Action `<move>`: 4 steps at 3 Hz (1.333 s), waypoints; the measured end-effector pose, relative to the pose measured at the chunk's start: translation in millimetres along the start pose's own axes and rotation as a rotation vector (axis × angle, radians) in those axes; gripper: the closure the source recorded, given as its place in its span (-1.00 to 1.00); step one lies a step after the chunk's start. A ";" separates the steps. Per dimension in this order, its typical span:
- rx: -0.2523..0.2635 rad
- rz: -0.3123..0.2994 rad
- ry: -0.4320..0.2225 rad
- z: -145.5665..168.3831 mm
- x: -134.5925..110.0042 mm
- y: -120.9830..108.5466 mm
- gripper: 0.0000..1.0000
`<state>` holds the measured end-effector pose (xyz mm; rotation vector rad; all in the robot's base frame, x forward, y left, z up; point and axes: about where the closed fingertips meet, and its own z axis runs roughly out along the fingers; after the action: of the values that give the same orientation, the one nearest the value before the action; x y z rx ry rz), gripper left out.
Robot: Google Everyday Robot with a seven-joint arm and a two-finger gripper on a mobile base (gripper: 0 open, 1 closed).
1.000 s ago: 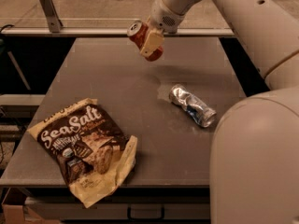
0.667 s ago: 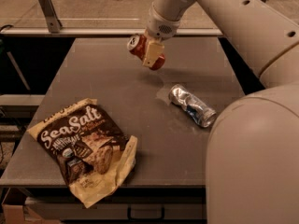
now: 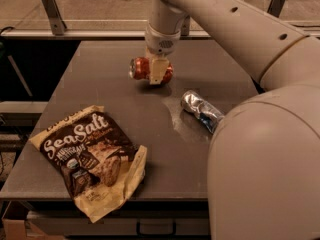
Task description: Knock coke can over
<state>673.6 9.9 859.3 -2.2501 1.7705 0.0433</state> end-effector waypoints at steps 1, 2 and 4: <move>-0.012 -0.059 0.013 7.9 -14.1 -1.3 -0.28; -0.017 -0.094 0.013 11.4 -23.0 -1.1 -0.73; 0.032 -0.043 -0.082 -10.3 -19.5 -7.8 -1.00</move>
Offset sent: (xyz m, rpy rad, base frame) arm -0.0074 0.0331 -0.0034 -0.0407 -0.0124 0.1326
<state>674.7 27.7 874.6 -2.2303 1.6686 0.0957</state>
